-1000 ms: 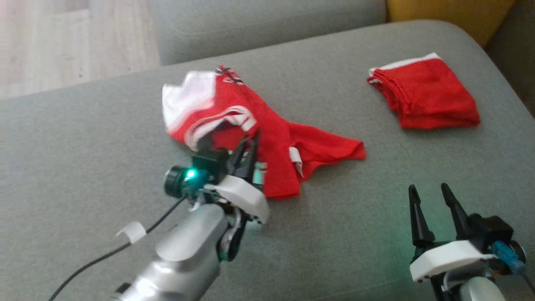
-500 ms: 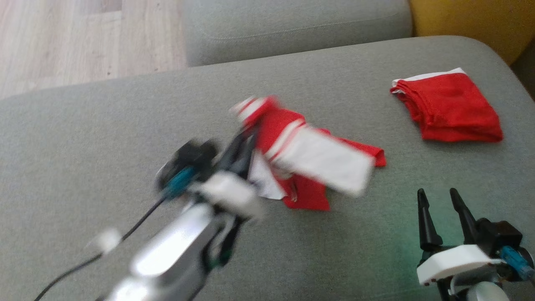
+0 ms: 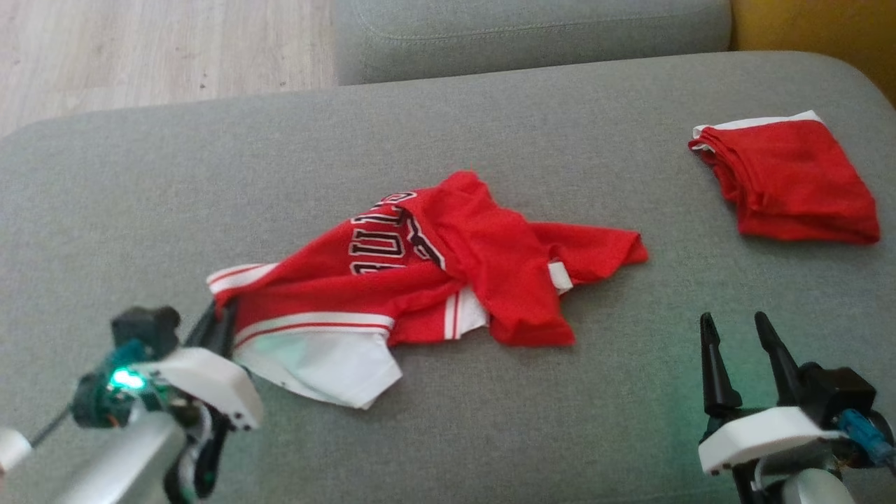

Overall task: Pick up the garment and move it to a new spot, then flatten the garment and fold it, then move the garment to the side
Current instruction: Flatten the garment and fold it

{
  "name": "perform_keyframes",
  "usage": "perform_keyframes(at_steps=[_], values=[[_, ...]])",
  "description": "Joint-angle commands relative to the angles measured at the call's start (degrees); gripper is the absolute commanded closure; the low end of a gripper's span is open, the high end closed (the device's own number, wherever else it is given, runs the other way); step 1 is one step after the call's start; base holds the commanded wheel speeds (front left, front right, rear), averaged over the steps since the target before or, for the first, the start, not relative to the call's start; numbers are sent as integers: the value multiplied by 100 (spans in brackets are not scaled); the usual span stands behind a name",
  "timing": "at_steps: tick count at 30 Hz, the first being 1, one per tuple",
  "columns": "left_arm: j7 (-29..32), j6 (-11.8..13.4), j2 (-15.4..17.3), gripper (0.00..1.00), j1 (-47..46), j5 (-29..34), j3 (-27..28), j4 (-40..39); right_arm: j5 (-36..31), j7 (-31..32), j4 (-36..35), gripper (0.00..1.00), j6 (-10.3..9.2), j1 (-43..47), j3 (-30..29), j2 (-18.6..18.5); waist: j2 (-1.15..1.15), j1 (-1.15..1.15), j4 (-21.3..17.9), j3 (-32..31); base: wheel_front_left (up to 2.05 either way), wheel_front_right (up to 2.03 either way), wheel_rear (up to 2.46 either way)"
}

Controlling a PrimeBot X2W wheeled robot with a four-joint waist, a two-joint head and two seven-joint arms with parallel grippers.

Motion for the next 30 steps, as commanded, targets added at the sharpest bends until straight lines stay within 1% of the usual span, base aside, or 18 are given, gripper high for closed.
perform_keyframes(at_steps=[1,6,9,12,13,14,15,16,21,23,27,30], values=[[138,-114,334,100,-533,-72,321,47,-25,-31,-172,0,37,-260,164,-39,0,0,-12,34,0,0,0],[483,-334,466,100,-885,-185,363,598,-52,-7,-191,0,37,-340,245,-39,0,0,-102,99,0,0,0],[522,-455,451,100,-1023,-223,379,976,-59,1,-192,0,37,-377,285,-39,0,0,-167,140,0,0,0],[438,-567,376,100,-1129,-224,384,1293,-61,-6,-179,0,37,-404,298,-39,0,0,-201,165,0,0,0],[384,-600,351,83,-1164,-215,388,1384,-65,-10,-171,0,37,-408,302,-39,0,0,-206,169,0,0,0],[303,-632,325,75,-1200,-194,392,1465,-74,-12,-161,0,37,-410,315,-39,0,0,-206,169,0,0,0],[244,-663,293,13,-1225,-184,393,1543,-79,-12,-150,0,37,-415,337,-39,0,0,-202,165,0,0,0],[185,-699,258,0,-1247,-178,392,1610,-76,-11,-141,0,37,-418,358,-39,0,0,-191,153,0,0,0],[-160,-852,173,0,-1267,-90,364,1722,-41,-6,-132,0,37,-395,408,-39,0,0,-82,52,0,0,0],[-315,-860,158,0,-1218,-34,343,1648,-46,-3,-118,0,37,-371,429,-39,0,0,-22,-1,0,0,0],[-642,-789,124,0,-965,7,371,1324,-49,17,-83,0,37,-314,516,-39,0,0,122,-116,0,0,0],[-809,-641,43,0,-651,28,415,916,-36,41,-46,0,37,-298,656,-39,0,0,268,-193,0,0,0]])
